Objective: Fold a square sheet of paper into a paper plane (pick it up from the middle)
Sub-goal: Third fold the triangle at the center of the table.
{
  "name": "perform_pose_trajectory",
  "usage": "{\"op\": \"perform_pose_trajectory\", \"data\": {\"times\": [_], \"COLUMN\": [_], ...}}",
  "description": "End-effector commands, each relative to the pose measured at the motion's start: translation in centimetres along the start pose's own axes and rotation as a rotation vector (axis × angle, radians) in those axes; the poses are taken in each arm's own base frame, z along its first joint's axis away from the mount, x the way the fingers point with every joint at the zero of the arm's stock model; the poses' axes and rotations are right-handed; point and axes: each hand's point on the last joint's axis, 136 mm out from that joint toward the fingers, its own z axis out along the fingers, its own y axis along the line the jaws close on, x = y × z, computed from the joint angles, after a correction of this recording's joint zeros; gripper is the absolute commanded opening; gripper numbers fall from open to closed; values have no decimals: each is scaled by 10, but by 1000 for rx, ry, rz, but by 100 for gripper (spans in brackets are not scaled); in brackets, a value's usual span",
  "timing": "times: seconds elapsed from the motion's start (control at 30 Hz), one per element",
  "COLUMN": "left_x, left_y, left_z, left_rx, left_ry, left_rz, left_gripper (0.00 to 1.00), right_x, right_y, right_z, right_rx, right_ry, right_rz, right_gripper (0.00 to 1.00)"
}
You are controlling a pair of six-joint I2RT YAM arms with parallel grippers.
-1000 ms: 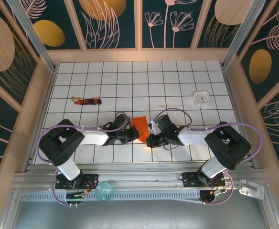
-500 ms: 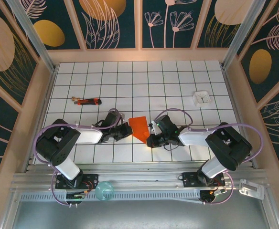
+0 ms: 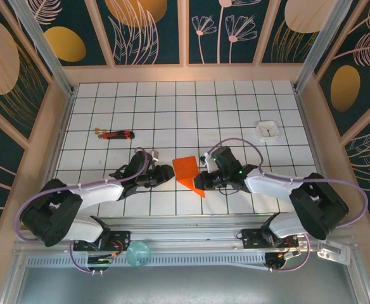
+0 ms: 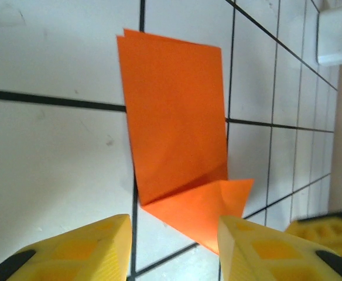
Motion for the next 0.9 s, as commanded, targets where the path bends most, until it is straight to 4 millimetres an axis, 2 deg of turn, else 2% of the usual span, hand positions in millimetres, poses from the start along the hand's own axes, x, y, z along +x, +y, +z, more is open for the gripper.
{"op": "perform_pose_trajectory", "data": {"times": [0.0, 0.27, 0.43, 0.6, 0.87], "left_x": [6, 26, 27, 30, 26], "left_y": [-5, -5, -6, -12, -17], "left_z": [0, 13, 21, 29, 38], "left_rx": [36, 38, 23, 44, 33], "left_ry": [0, 74, 98, 130, 138], "left_rz": [-44, -45, -34, -41, -40], "left_gripper": [46, 51, 53, 53, 51], "right_x": [-25, -21, -12, -2, 6], "right_y": [-4, -39, -60, -71, -76], "right_z": [2, 19, 21, 24, 26], "right_rx": [7, 115, 158, 175, 173], "right_ry": [-50, 4, 16, 30, 37], "right_rz": [29, 68, 104, 132, 149], "right_gripper": [8, 1, 0, 0, 0]}}
